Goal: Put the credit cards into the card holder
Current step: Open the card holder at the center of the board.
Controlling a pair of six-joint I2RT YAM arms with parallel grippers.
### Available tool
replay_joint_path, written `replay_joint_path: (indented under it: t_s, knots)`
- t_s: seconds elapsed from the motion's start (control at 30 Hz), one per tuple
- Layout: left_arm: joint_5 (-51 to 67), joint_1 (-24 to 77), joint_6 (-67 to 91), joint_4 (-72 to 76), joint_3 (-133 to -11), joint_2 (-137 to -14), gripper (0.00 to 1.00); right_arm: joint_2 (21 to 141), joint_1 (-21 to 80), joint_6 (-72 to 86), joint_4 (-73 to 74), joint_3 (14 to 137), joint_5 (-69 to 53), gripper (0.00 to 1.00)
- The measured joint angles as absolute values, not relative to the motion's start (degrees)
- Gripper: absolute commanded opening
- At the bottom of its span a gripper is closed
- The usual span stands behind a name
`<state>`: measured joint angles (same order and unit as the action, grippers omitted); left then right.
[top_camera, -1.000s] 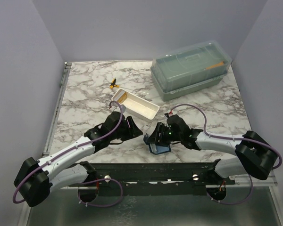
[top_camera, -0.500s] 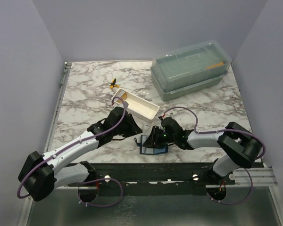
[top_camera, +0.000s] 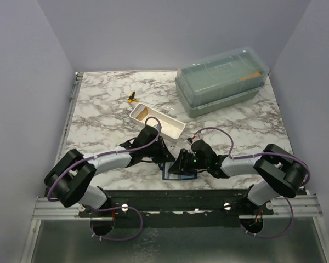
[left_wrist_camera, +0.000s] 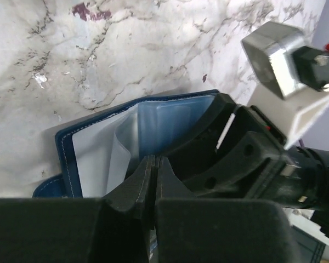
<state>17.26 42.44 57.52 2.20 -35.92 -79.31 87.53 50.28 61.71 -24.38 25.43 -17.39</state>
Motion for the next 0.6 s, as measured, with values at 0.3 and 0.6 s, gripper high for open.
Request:
replay_joint_path:
  t_s: [0.3,0.6]
  knots:
    - [19.79,42.5,57.8,9.43,-33.78,-85.95,0.0,85.17,50.28,60.9,-19.07,25.96,-15.7,0.44]
    - [18.57,42.61,56.01,8.95,-32.42,-88.38,0.0,74.41,49.43,57.45,-0.69,27.88,-8.1,0.38]
